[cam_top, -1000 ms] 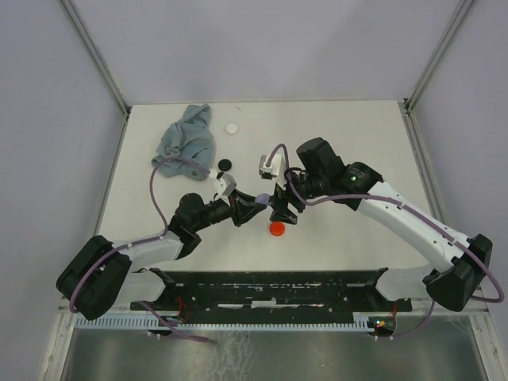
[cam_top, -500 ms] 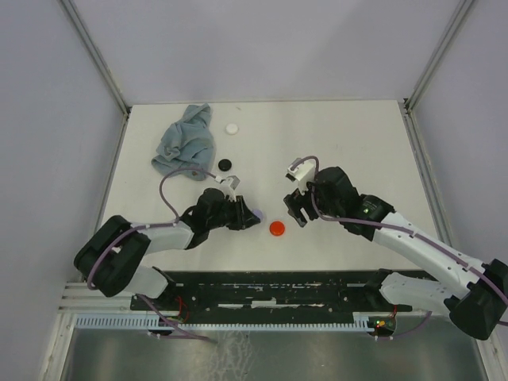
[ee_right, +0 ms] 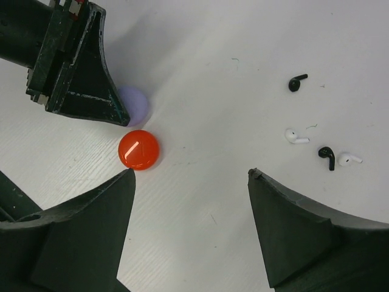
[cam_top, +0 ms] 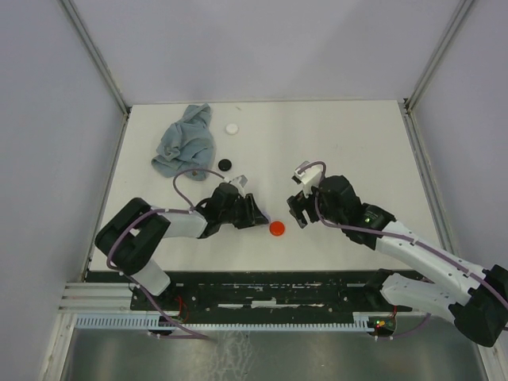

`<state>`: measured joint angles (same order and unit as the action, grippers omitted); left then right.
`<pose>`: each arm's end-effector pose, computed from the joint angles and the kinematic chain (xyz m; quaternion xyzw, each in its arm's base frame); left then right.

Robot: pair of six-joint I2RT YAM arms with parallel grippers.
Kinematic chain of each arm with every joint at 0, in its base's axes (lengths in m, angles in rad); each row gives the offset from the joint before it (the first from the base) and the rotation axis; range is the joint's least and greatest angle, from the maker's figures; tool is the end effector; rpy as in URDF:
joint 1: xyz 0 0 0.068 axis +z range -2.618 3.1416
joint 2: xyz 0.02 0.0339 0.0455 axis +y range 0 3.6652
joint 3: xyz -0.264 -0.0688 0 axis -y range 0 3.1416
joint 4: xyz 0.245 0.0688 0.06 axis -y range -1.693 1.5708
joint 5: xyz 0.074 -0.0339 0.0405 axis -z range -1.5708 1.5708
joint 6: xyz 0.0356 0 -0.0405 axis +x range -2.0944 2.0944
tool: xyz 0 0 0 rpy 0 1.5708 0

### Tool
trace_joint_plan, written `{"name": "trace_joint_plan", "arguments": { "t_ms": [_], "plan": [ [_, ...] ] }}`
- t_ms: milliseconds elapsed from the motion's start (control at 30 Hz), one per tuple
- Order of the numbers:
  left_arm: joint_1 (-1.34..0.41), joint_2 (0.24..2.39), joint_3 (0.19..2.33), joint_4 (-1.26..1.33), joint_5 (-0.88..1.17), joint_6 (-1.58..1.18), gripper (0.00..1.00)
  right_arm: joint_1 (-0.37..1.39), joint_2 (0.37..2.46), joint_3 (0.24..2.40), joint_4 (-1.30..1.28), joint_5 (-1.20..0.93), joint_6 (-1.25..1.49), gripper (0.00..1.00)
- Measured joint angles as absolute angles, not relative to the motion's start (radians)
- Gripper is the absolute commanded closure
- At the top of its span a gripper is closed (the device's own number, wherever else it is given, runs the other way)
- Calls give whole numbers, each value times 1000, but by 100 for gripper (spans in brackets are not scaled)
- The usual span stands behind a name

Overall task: Insert the wireless bluetooth earbuds into the charging case
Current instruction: Place the charging case at the center of the board, then pick up the charging case at the center of the board.

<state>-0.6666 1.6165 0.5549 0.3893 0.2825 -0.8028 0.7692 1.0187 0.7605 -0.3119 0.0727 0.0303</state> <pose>0.2206 -0.1862 0.1252 0.0003 0.8939 -0.3823 0.2340 0.1641 0.1553 0.2746 -0.3004 0.8240 0.1572 0.4540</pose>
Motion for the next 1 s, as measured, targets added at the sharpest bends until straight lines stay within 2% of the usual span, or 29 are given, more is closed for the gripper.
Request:
{"name": "trace_joint_plan", "arguments": {
  "t_ms": [67,100,300,633,800,1000],
  "plan": [
    [-670,1609,574,352,261,-803,39,769,1012,752,-299,76,30,17],
    [-670,1602,583,329,249,-801,36,769,1009,749,-296,77,30,17],
    [-672,1551,648,144,118,-747,30,769,986,724,-283,81,29,17],
    [-627,1511,855,-220,-201,-591,27,769,927,692,-259,89,29,16],
    [-567,1573,987,-248,-289,-515,27,769,906,682,-244,89,29,17],
    [-479,1747,1104,-251,-306,-477,27,769,888,669,-238,88,30,16]
  ]
}}
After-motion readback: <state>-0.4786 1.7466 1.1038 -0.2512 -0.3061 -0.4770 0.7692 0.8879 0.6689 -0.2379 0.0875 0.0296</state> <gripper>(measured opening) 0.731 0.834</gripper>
